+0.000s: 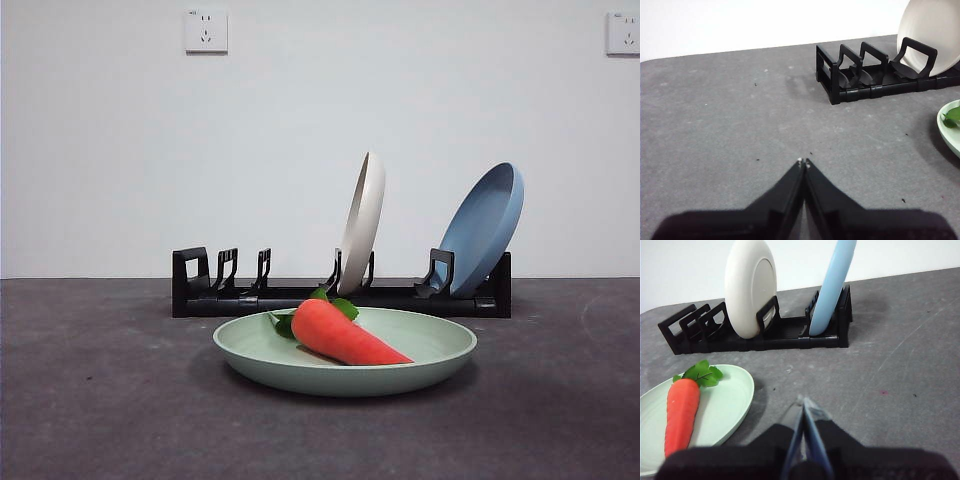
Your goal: Take the green plate from the plate rack,put the plate on the table,take the carrot from the table,put the carrot in the plate
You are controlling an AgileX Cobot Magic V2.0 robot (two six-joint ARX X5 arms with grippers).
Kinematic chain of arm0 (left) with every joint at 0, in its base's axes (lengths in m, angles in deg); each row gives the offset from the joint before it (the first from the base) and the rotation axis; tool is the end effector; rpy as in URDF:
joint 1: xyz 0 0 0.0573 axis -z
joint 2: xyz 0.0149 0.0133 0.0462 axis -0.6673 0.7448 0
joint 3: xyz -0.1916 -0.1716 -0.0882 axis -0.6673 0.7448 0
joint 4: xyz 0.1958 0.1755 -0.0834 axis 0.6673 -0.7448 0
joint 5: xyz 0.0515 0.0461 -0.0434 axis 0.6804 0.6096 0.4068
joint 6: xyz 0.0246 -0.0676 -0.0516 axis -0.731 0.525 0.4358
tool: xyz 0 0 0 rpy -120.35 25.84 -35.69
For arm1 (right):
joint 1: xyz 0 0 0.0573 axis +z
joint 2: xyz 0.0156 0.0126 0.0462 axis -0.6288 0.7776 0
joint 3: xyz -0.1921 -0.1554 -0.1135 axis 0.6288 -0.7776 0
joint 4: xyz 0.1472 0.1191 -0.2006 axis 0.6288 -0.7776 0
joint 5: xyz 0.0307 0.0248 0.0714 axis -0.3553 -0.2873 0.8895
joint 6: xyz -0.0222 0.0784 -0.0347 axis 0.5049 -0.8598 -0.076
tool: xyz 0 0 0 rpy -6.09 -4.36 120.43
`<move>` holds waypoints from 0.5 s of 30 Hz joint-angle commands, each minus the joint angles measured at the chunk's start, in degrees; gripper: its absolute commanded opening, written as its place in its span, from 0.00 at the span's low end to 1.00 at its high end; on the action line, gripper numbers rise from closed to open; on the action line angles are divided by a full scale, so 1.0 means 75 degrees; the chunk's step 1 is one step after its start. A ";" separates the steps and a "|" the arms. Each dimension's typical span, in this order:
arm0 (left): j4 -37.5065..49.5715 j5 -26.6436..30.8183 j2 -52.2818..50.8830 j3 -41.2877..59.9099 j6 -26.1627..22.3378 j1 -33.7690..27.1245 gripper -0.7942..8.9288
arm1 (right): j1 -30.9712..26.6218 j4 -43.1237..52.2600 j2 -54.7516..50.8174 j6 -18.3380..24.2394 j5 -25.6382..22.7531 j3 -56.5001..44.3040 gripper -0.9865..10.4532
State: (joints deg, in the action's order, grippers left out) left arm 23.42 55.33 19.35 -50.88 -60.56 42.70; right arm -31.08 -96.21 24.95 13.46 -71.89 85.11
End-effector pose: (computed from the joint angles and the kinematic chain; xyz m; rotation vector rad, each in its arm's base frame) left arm 0.1563 -0.0104 0.1445 0.0491 0.1891 -0.1276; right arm 0.1545 0.0327 0.1472 0.1274 0.1732 0.2757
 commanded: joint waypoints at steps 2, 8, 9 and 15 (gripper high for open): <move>-0.0009 0.0006 -0.0015 0.0093 0.0073 -0.0026 0.08 | 0.0009 -0.0015 -0.0026 -0.0134 0.0017 -0.0122 0.09; -0.0009 0.0006 -0.0015 0.0093 0.0073 -0.0026 0.08 | 0.0009 -0.0003 -0.0020 -0.0184 -0.0015 -0.0122 0.09; -0.0009 0.0006 -0.0015 0.0093 0.0070 -0.0026 0.08 | 0.0006 -0.0003 -0.0020 -0.0184 -0.0017 -0.0122 0.09; -0.0009 0.0006 -0.0015 0.0093 0.0073 -0.0026 0.08 | 0.0006 0.0000 -0.0020 -0.0184 -0.0017 -0.0122 0.09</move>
State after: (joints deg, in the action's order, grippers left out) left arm 23.42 55.33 19.35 -50.88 -60.56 42.70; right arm -31.08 -96.21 24.95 12.59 -71.89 85.11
